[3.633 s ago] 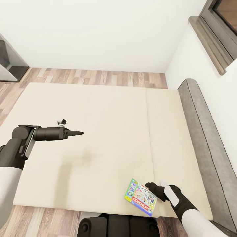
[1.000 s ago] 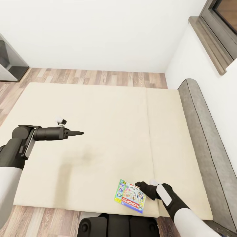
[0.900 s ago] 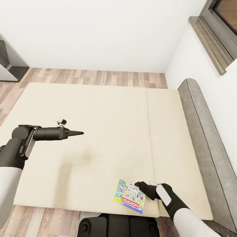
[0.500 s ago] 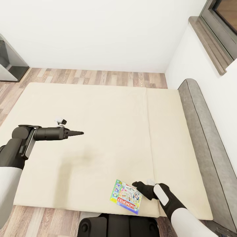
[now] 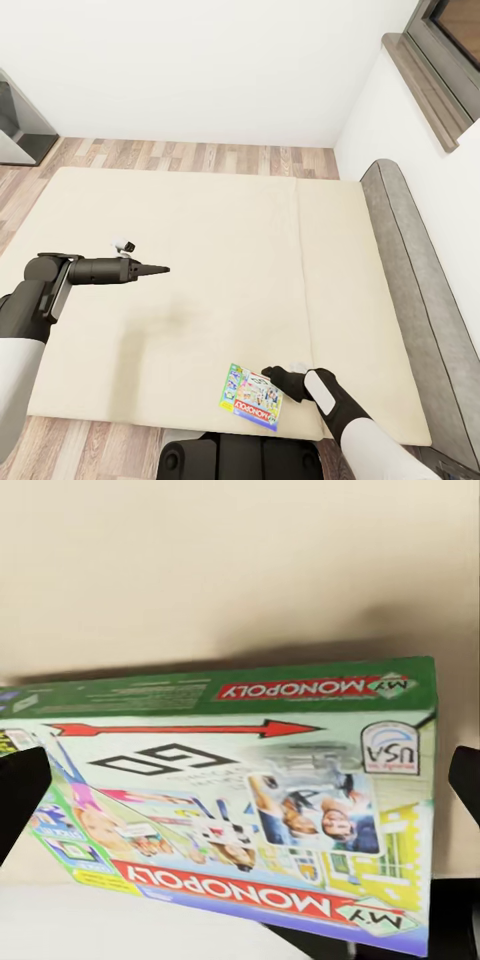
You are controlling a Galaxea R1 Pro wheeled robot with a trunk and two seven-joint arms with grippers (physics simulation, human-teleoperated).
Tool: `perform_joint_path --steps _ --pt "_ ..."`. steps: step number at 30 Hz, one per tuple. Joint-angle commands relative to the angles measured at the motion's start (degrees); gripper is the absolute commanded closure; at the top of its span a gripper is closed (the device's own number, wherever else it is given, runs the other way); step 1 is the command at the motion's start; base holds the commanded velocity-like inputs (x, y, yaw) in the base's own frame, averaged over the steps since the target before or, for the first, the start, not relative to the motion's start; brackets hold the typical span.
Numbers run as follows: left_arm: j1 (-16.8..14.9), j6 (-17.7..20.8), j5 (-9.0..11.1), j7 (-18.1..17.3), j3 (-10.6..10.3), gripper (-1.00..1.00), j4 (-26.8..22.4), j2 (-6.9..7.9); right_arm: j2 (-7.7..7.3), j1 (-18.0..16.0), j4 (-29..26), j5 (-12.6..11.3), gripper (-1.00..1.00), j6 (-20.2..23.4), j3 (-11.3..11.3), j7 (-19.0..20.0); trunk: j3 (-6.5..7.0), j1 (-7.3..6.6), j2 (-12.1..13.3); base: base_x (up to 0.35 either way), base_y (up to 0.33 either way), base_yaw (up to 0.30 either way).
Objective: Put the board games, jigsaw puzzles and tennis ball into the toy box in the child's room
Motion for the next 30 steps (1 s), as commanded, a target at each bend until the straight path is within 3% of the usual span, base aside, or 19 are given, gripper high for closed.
perform_joint_path --steps 1,30 --pt "0.0 0.6 0.0 -0.2 0.0 -1.00 0.0 0.03 0.06 0.0 -0.1 -0.1 -1.00 0.2 0.2 -0.1 -0.06 0.03 -0.1 0.000 0.000 0.000" --pt "0.0 0.6 0.0 -0.2 0.0 -1.00 0.0 0.03 0.99 0.0 -0.1 0.0 -1.00 0.0 1.1 -0.1 -0.06 0.03 -0.1 0.000 0.000 0.000"
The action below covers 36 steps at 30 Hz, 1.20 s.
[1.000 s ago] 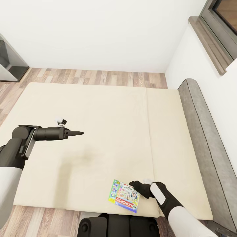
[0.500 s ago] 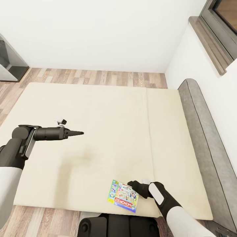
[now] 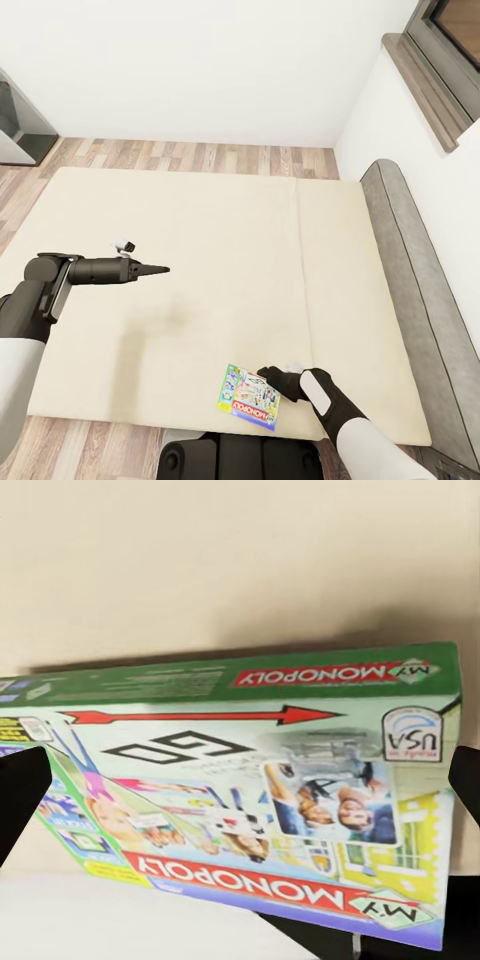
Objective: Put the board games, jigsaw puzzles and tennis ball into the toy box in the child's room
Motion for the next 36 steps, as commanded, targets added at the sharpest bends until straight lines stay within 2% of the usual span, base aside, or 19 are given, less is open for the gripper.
perform_joint_path --steps 1,12,36 --pt "0.0 0.6 0.0 -0.2 0.0 -1.00 0.0 0.02 -0.03 0.0 -0.1 -0.4 -1.00 0.2 0.4 -0.1 -0.07 0.04 -0.1 0.000 0.000 0.000" --pt "0.0 0.6 0.0 -0.2 0.0 -1.00 0.0 0.02 -0.75 0.0 -0.1 -0.3 -1.00 0.1 0.8 -0.1 -0.07 0.04 -0.1 0.000 0.000 0.000" --pt "0.0 0.6 0.0 -0.2 -0.1 -1.00 0.0 0.02 -0.78 0.0 -0.1 -0.2 -1.00 0.1 0.8 -0.1 -0.07 0.04 -0.1 0.000 0.000 0.000"
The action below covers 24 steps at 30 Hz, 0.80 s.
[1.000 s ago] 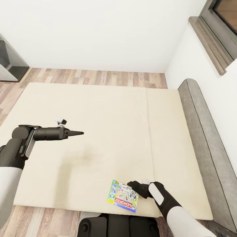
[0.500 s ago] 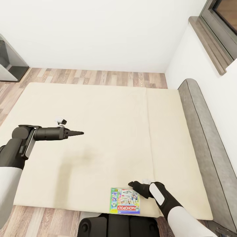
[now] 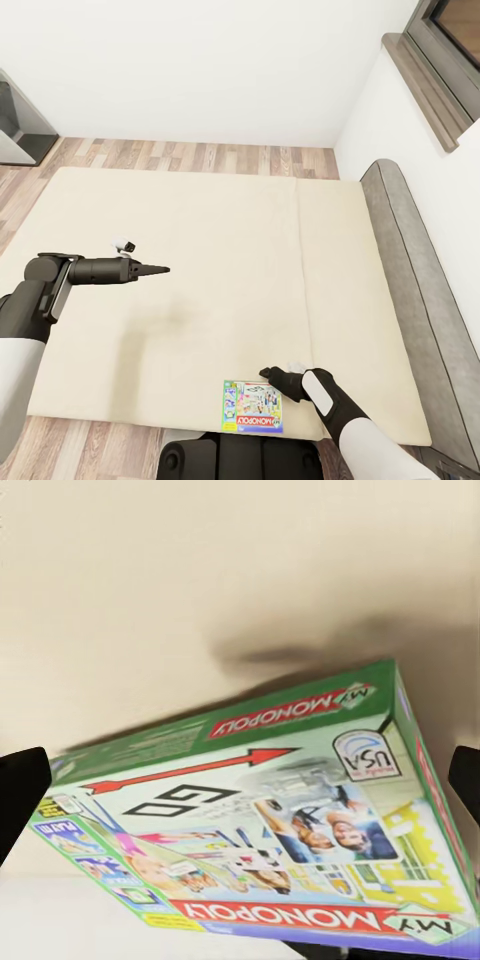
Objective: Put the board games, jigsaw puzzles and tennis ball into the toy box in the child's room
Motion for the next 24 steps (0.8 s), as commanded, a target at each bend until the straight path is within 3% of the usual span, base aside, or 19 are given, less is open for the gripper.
perform_joint_path --steps 1,24 --pt "0.0 0.6 0.0 -0.2 0.0 -1.00 0.0 0.03 -0.03 0.0 -0.1 -0.1 -1.00 0.2 0.1 -0.1 -0.07 0.03 -0.1 0.000 0.000 0.000" --pt "0.0 0.6 0.0 -0.2 0.0 -1.00 0.0 0.03 -0.11 -0.1 0.0 0.9 -1.00 -0.2 0.9 -0.1 -0.07 0.03 -0.1 0.000 0.000 0.000"
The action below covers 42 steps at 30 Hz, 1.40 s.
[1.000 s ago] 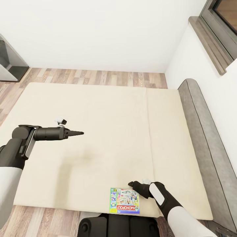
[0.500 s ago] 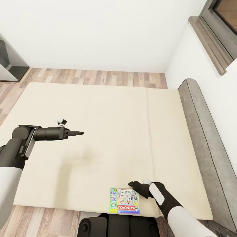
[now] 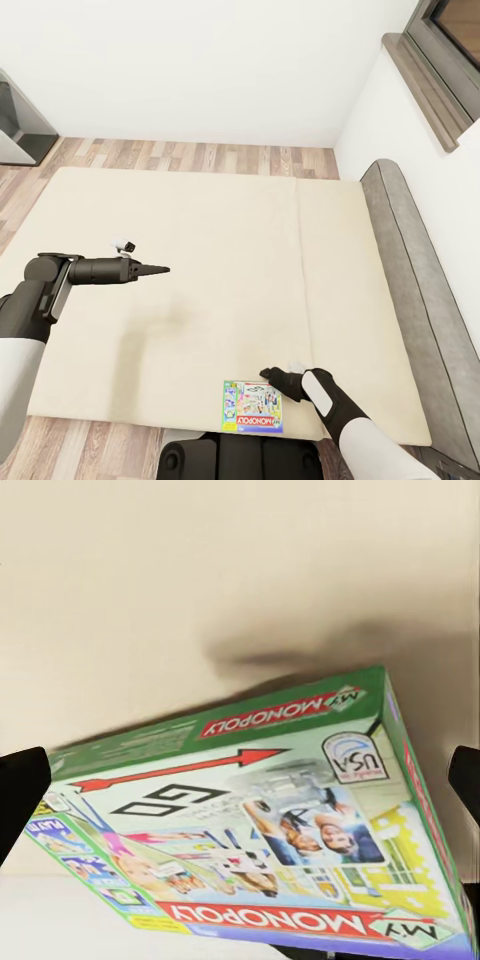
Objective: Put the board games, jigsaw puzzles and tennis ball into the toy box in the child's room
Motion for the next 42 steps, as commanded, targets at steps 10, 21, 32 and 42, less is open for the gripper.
perform_joint_path --steps 10,21,32,42 --pt "0.0 0.7 0.0 -0.2 0.0 -1.00 0.0 0.03 0.07 0.0 -0.1 1.6 -1.00 -0.1 0.3 -0.1 -0.07 0.03 -0.1 0.000 0.000 0.000" --pt "0.0 0.6 0.0 -0.2 0.0 -1.00 0.0 0.03 0.03 0.0 -0.1 1.7 -1.00 -0.2 0.3 -0.1 -0.07 0.03 -0.1 0.000 0.000 0.000" --pt "0.0 0.6 0.0 -0.2 0.0 -1.00 0.0 0.03 0.05 0.0 -0.1 1.7 -1.00 -0.2 0.3 -0.1 -0.07 0.03 -0.1 0.000 0.000 0.000" --pt "0.0 0.7 0.0 -0.2 0.0 -1.00 0.0 0.03 -0.02 0.0 -0.1 1.7 -1.00 -1.2 0.4 -0.1 -0.05 0.03 -0.1 0.000 0.000 0.000"
